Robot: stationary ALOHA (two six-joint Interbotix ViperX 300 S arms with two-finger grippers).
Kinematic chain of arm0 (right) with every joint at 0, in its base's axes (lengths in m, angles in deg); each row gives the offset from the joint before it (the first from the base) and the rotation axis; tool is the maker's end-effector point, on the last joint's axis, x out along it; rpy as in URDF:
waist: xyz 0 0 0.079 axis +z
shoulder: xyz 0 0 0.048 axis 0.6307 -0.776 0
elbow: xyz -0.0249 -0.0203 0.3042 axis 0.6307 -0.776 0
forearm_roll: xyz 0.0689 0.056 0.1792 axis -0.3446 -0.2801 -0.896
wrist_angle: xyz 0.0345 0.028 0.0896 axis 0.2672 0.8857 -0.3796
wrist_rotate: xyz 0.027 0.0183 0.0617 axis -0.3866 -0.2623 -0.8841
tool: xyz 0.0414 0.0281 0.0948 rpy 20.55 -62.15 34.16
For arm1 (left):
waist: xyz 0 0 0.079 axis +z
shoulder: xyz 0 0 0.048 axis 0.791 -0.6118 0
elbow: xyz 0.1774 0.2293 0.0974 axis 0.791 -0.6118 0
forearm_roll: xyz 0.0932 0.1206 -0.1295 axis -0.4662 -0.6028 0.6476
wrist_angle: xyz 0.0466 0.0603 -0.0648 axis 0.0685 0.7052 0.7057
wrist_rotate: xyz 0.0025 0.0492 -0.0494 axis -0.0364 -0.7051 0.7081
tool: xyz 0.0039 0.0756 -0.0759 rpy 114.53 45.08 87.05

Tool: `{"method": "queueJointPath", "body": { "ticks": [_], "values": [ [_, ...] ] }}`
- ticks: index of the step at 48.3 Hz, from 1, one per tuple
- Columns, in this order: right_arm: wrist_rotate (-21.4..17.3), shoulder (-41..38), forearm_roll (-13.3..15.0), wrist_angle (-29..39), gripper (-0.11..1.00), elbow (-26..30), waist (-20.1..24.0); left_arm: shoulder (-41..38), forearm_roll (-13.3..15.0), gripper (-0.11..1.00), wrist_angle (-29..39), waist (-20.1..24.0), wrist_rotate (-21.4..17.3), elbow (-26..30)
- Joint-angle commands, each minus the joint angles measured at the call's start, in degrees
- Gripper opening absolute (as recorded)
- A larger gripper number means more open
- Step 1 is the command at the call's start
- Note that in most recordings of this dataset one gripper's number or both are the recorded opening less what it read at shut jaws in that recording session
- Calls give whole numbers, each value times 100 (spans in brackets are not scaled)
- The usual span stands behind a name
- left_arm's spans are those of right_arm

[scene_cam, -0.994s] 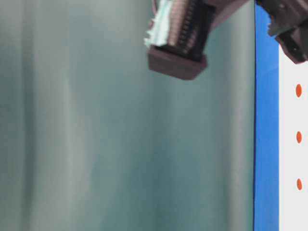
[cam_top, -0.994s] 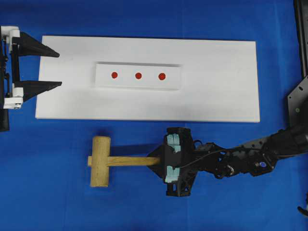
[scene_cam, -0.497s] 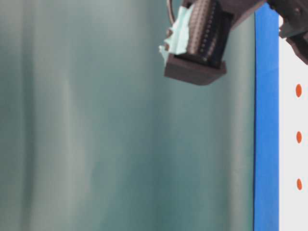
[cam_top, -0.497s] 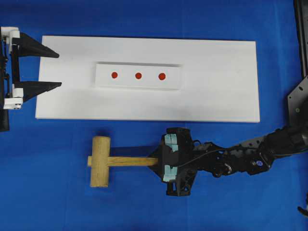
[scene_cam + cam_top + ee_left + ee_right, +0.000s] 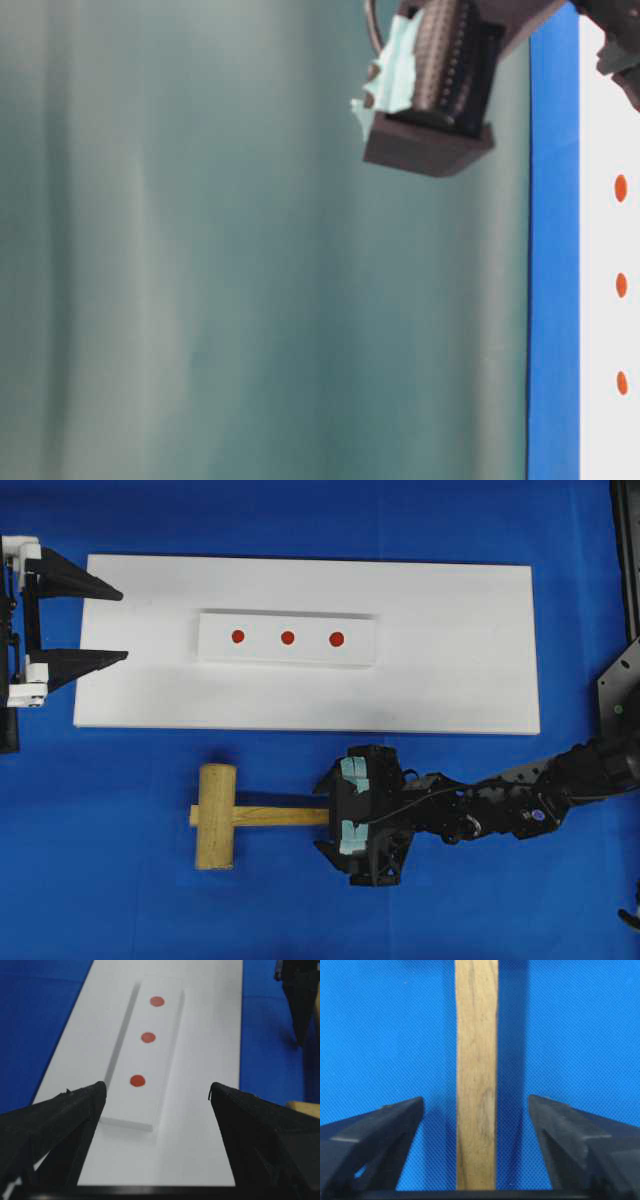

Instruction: Hit the mark with a hammer.

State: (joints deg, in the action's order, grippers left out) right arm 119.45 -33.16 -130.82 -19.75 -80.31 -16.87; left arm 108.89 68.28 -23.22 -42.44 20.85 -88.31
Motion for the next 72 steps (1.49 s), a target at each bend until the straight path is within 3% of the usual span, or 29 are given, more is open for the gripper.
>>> {"method": "queueJointPath", "body": {
  "ticks": [1, 9, 19, 28, 37, 54, 60, 72],
  "values": [
    [53, 281, 18, -44, 91, 35, 9, 0, 9, 82, -44, 18, 0, 62],
    [229, 686, 62, -44, 84, -35, 9, 44, 9, 82, -44, 18, 9, 53],
    [650, 1380, 53, -44, 84, -158, 9, 114, 9, 82, -44, 0, 9, 53],
    [712, 1687, 44, -44, 84, -264, -158, 132, 9, 82, -35, -9, 9, 53],
    [853, 1907, 53, 97, 83, -316, -738, 132, 9, 82, -44, -44, 35, 44],
    [1521, 2742, 62, 1327, 83, -571, -2232, 132, 9, 82, -44, -44, 35, 44],
    [1582, 3120, 114, 1617, 83, -738, -2505, 141, 9, 82, -44, -44, 35, 44],
    [1626, 4087, 202, 1652, 83, -1424, -2558, 176, 9, 82, -53, -44, 35, 44]
  ]
}}
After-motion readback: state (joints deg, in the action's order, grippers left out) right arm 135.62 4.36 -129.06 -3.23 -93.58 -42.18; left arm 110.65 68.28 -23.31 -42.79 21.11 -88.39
